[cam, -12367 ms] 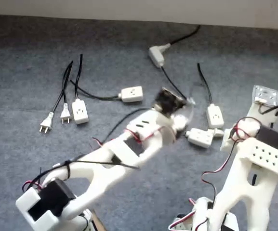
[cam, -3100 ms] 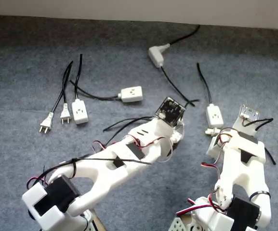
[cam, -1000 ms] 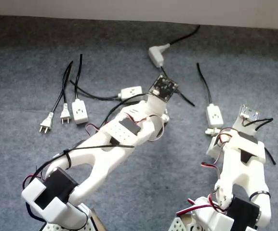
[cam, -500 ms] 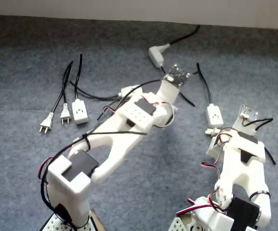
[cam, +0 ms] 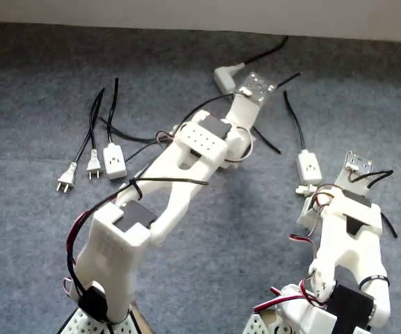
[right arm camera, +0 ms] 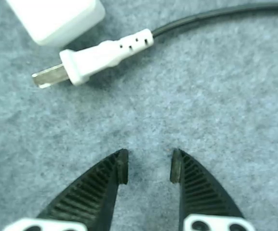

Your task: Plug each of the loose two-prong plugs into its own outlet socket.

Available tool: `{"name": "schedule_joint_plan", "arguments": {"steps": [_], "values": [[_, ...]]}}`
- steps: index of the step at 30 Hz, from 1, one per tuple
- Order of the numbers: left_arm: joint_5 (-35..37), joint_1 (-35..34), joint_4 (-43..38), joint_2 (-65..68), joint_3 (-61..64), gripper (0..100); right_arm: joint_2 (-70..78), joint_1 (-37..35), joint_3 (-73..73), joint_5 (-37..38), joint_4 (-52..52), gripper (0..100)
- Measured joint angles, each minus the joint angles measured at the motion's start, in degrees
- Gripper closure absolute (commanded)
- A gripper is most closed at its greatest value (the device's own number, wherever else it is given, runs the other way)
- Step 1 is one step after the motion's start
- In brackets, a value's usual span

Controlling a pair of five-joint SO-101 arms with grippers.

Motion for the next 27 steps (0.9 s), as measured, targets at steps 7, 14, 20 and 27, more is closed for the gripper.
{"name": "schedule_joint_plan", "arguments": {"steps": [7, 14, 20, 27], "values": [[1.93, -3.87, 0.53, -8.70, 8.70, 99, 0.00, 0.00, 0.00, 0.00, 0.00, 83.3], [0.79, -4.13, 0.88, -23.74, 24.44, 99, 0.00, 0.00, 0.00, 0.00, 0.00, 83.3], [0.70, -4.22, 0.70, -27.52, 32.44, 99, 0.00, 0.00, 0.00, 0.00, 0.00, 83.3], [0.62, -4.84, -1.05, -22.24, 29.63, 99, 0.00, 0.00, 0.00, 0.00, -0.18, 83.3]]}}
